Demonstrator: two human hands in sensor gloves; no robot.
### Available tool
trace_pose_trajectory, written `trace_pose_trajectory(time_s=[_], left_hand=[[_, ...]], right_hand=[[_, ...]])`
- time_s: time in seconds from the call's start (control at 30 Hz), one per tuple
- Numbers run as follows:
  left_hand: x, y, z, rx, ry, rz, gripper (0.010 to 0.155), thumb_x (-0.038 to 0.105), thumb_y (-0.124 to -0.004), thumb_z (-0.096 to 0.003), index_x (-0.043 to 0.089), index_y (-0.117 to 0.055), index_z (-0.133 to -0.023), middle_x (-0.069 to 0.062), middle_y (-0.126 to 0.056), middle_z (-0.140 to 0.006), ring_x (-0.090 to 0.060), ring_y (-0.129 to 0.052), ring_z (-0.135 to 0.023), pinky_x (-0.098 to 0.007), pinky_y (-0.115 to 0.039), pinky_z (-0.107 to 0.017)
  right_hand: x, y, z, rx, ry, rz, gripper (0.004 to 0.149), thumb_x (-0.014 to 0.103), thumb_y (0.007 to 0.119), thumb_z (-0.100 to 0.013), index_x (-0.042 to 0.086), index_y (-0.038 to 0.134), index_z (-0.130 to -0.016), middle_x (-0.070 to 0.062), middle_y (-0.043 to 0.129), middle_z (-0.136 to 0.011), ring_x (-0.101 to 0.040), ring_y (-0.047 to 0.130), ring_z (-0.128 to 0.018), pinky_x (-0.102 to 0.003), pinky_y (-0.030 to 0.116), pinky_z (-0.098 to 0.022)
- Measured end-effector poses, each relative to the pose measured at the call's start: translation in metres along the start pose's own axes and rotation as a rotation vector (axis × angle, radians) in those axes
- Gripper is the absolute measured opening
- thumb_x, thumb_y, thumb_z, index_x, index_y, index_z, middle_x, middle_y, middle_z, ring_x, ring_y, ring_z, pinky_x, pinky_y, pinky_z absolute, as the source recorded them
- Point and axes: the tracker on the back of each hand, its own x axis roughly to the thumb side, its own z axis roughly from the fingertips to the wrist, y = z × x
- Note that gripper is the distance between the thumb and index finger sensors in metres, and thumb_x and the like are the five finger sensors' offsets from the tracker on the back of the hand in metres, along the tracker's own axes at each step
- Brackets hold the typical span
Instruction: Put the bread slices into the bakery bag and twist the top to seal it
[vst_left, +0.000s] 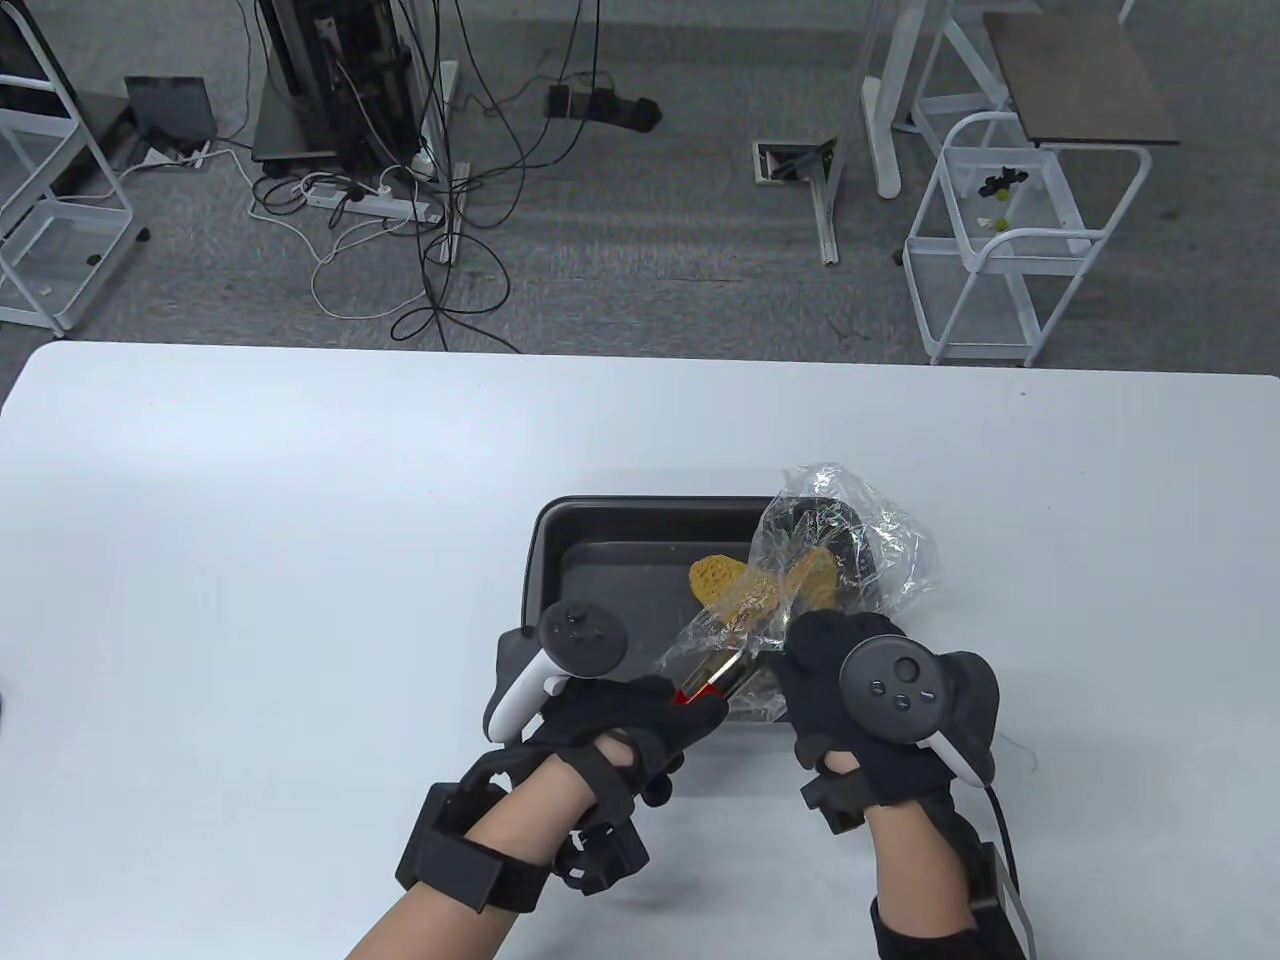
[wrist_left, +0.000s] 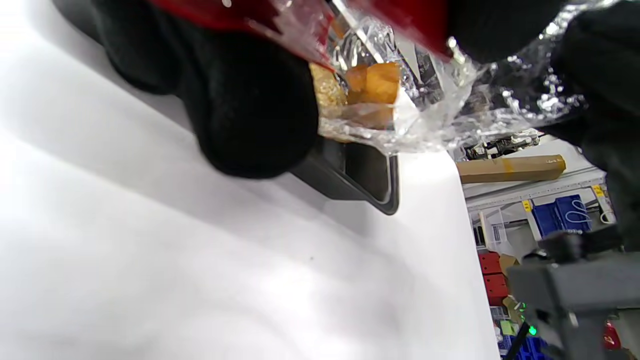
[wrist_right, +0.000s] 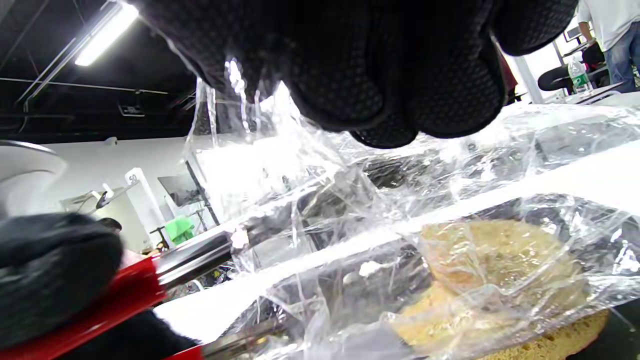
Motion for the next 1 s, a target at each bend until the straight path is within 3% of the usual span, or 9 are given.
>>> trace_pose_trajectory(time_s=[0.4,0.53,0.67,0.8,1.0], left_hand=[[-0.027,0.007,0.038,0.011,0.018,-0.092,0.092,0.072,-0.072,-0.0492,0.0,-0.06,-0.105,-0.019,-0.094,-0.08,-0.022,-0.108,-0.044,-0.048,-0.081,-0.063],[-0.041,0.011,0.06,0.096,0.007,-0.133,0.091,0.072,-0.074,-0.0483,0.001,-0.062,-0.104,-0.02,-0.095,-0.077,-0.023,-0.108,-0.042,-0.049,-0.081,-0.062],[-0.055,0.018,0.079,0.117,0.011,-0.15,0.091,0.072,-0.074,-0.0481,0.001,-0.063,-0.104,-0.02,-0.096,-0.077,-0.023,-0.108,-0.041,-0.049,-0.081,-0.061],[-0.063,0.027,0.097,0.145,-0.02,-0.127,0.091,0.071,-0.075,-0.0478,0.001,-0.063,-0.104,-0.02,-0.096,-0.076,-0.024,-0.108,-0.041,-0.049,-0.081,-0.061],[-0.058,0.043,0.109,0.213,-0.033,-0.16,0.091,0.072,-0.074,-0.0479,0.001,-0.063,-0.104,-0.021,-0.096,-0.076,-0.024,-0.108,-0.041,-0.049,-0.081,-0.061]], right_hand=[[-0.006,-0.003,0.0,-0.022,0.019,-0.003,0.041,0.029,0.085,-0.045,-0.011,0.095,-0.052,-0.029,0.097,-0.076,-0.054,0.091,-0.063,-0.073,0.058,-0.06],[-0.011,-0.005,0.0,-0.037,0.033,0.004,0.041,0.029,0.085,-0.045,-0.011,0.095,-0.052,-0.029,0.097,-0.076,-0.054,0.091,-0.063,-0.073,0.058,-0.06],[-0.014,-0.009,0.001,-0.062,0.043,0.021,0.041,0.029,0.085,-0.045,-0.011,0.095,-0.052,-0.029,0.097,-0.076,-0.054,0.091,-0.063,-0.073,0.058,-0.06],[-0.016,-0.017,0.004,-0.165,0.063,0.07,0.041,0.029,0.085,-0.045,-0.011,0.095,-0.052,-0.029,0.097,-0.076,-0.054,0.091,-0.064,-0.072,0.058,-0.061],[-0.028,-0.043,0.017,-0.439,0.161,0.127,0.041,0.029,0.086,-0.044,-0.01,0.096,-0.05,-0.027,0.097,-0.076,-0.053,0.091,-0.064,-0.072,0.058,-0.06]])
